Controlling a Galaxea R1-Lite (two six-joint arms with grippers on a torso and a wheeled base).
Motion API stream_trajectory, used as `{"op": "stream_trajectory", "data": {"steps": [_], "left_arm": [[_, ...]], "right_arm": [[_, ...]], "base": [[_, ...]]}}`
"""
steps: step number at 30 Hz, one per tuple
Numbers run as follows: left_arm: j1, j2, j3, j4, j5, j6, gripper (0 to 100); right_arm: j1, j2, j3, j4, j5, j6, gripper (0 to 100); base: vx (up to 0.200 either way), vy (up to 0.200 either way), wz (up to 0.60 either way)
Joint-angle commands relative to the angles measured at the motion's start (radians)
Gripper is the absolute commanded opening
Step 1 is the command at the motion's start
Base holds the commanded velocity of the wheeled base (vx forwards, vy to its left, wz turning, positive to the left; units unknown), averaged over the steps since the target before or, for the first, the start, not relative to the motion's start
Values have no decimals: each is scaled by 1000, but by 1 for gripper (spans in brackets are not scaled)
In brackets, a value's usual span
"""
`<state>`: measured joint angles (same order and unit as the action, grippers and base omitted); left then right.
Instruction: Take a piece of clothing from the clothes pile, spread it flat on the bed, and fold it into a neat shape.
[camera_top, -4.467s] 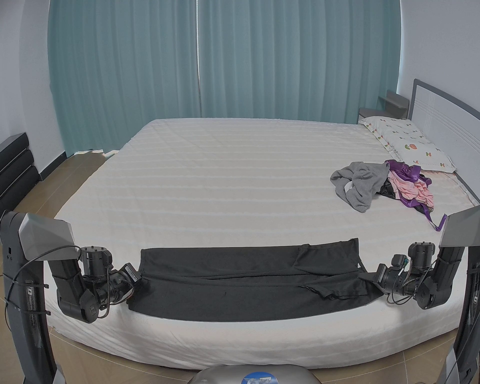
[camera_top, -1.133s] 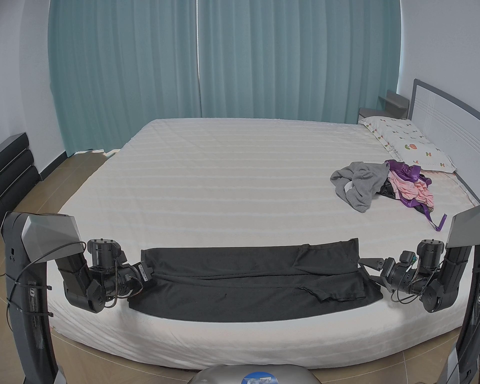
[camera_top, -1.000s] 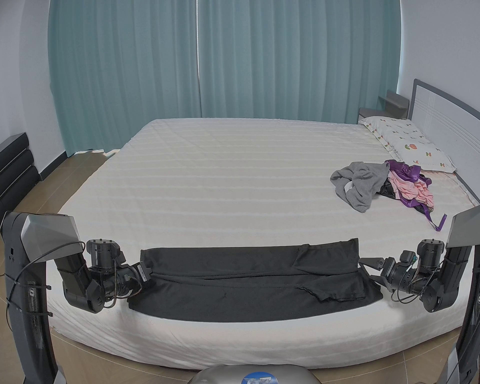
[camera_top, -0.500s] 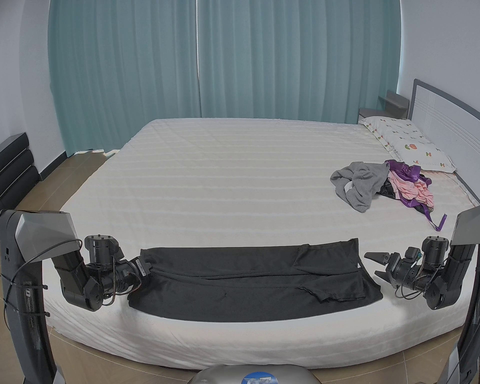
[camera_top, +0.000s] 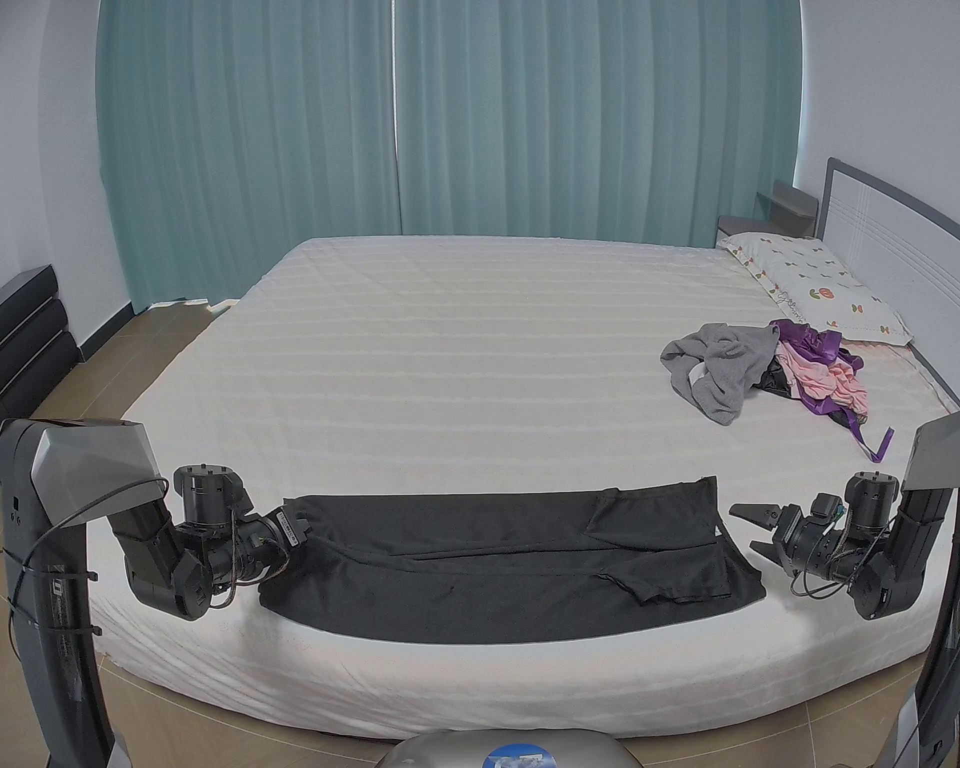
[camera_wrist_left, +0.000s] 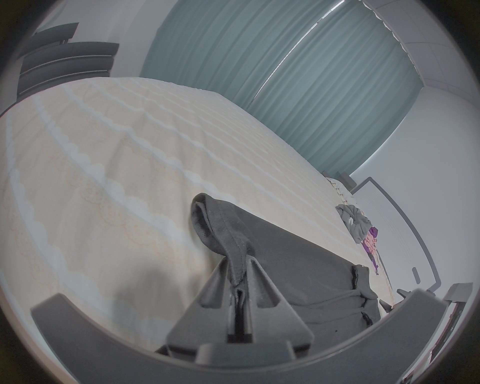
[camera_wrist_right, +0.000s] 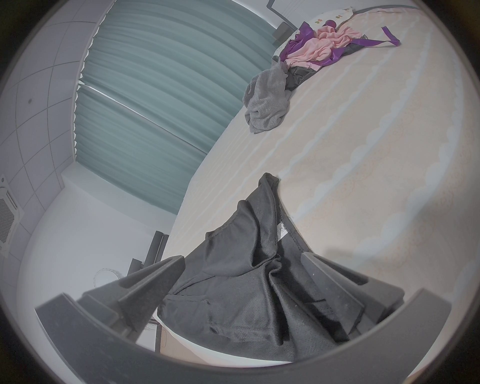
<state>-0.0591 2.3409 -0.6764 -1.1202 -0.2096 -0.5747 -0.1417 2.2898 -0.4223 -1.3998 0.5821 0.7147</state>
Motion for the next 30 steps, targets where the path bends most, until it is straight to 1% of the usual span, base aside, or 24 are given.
{"op": "stream_trajectory", "data": {"steps": [1,2,14,21,30], "left_arm": [[-7,-6,-6,0,1,-8,0],[-7,-6,-6,0,1,-8,0],[-19,-64,38,0,4,-10,0],[-56,-92,61,0,6,-13,0],[-139,-133,57,17,79,-21,0]], "right_arm": [[1,-4,2,1,1,0,100],[1,-4,2,-1,1,0,100],[1,-3,5,-1,1,0,100],[1,-4,5,-1,1,0,100],[2,-4,8,-1,1,0,100]], "base": [[0,0,0],[0,0,0],[0,-200,0],[0,-200,0],[0,-200,0]]}}
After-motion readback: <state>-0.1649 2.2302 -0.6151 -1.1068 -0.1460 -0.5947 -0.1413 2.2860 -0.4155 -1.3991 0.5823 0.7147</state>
